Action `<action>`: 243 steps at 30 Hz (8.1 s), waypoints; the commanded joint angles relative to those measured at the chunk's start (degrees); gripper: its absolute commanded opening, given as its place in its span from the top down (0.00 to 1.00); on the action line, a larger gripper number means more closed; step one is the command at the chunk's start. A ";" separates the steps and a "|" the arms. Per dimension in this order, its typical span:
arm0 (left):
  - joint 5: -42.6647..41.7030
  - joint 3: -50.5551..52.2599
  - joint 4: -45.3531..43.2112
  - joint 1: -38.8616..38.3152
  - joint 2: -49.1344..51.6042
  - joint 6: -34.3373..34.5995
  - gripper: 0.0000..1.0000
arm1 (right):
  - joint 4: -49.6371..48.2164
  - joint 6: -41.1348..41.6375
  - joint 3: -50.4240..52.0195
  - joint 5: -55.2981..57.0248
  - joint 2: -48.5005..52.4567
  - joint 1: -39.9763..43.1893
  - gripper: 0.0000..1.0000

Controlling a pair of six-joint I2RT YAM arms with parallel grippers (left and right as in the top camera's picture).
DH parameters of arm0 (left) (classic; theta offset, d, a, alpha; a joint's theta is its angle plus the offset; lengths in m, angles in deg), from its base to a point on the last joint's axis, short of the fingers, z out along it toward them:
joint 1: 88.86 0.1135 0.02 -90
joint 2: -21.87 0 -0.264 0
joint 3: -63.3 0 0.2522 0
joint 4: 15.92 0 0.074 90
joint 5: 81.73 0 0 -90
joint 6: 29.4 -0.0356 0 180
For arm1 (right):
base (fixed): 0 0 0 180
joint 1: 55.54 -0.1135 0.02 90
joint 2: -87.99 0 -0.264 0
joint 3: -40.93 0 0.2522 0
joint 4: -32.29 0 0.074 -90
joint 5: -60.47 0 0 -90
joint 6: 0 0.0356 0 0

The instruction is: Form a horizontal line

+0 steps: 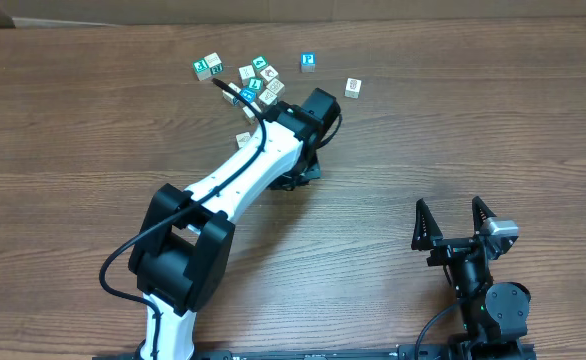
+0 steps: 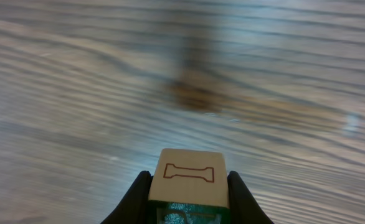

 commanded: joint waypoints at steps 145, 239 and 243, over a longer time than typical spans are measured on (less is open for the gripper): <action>-1.53 6.73 -16.31 4.79 4.50 -13.62 0.60 | -0.15 -0.04 0.59 0.50 -0.42 0.39 0.00; 1.95 6.73 -17.42 4.81 4.50 -11.13 0.67 | -0.15 -0.04 0.59 0.50 -0.42 0.39 0.00; 1.97 6.73 -17.90 4.83 4.50 -11.13 0.69 | -0.15 -0.04 0.59 0.50 -0.42 0.39 0.00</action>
